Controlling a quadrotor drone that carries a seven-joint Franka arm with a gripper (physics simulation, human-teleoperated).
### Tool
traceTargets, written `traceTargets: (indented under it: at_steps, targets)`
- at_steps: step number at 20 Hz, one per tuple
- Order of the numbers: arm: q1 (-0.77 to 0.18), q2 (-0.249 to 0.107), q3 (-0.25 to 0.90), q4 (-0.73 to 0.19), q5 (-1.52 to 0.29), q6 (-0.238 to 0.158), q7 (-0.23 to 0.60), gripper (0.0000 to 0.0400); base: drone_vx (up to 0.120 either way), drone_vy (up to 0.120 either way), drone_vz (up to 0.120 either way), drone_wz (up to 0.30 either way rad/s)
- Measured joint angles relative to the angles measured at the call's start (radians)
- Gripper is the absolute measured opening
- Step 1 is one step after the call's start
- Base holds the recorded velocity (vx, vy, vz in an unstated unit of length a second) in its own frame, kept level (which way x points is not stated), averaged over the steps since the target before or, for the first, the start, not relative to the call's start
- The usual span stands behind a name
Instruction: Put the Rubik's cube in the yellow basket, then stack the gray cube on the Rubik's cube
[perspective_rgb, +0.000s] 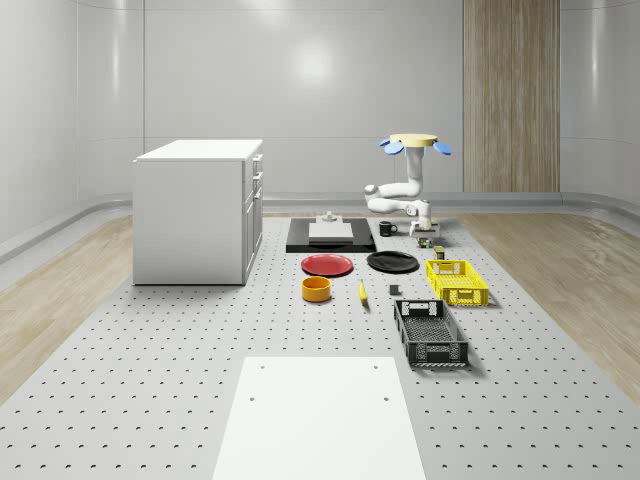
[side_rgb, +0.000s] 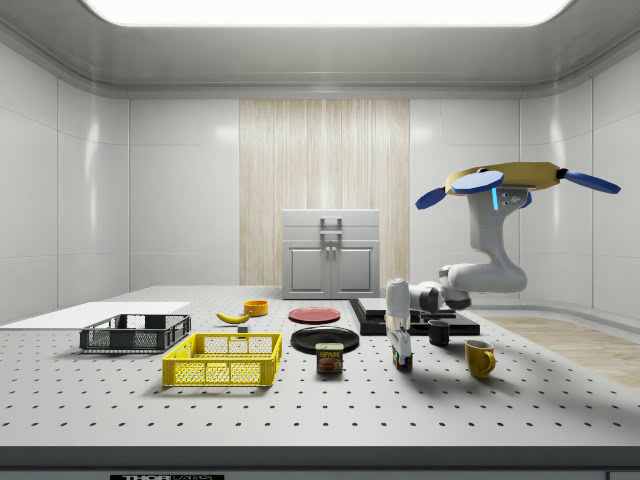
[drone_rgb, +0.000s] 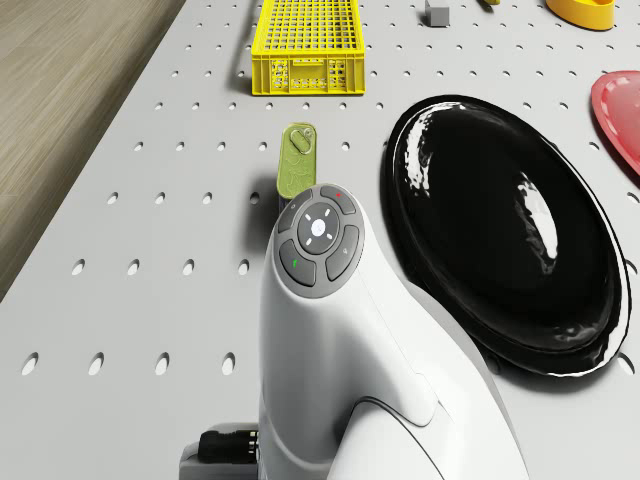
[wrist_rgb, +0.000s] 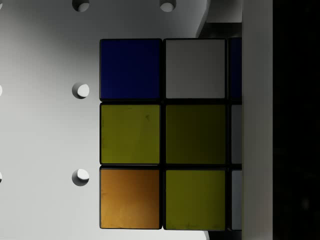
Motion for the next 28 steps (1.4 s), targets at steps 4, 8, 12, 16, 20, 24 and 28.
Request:
traceTargets:
  at_steps: [4, 8, 12, 16, 20, 24, 28]
  targets:
    - [-0.003, -0.009, 0.005, 0.000, 0.008, 0.007, 0.003, 0.0331, 0.000, 0.000, 0.000, 0.000]
    - [-0.007, -0.016, 0.043, -0.008, 0.046, -0.001, 0.010, 0.0327, 0.000, 0.000, 0.020, 0.000]
    - [-0.011, -0.024, 0.093, -0.016, 0.096, -0.012, 0.018, 0.0326, 0.000, 0.000, 0.120, 0.000]
    - [-0.015, -0.035, 0.123, -0.020, 0.128, -0.013, 0.023, 0.0325, 0.030, 0.000, 0.120, 0.000]
    - [-0.019, -0.048, 0.138, -0.021, 0.146, -0.006, 0.027, 0.0325, 0.120, 0.000, 0.120, 0.000]
    - [-0.022, -0.060, 0.145, -0.021, 0.157, 0.004, 0.030, 0.0325, 0.120, 0.000, 0.060, 0.000]
    - [-0.024, -0.073, 0.148, -0.021, 0.164, 0.015, 0.032, 0.0325, 0.120, 0.110, 0.000, 0.000]
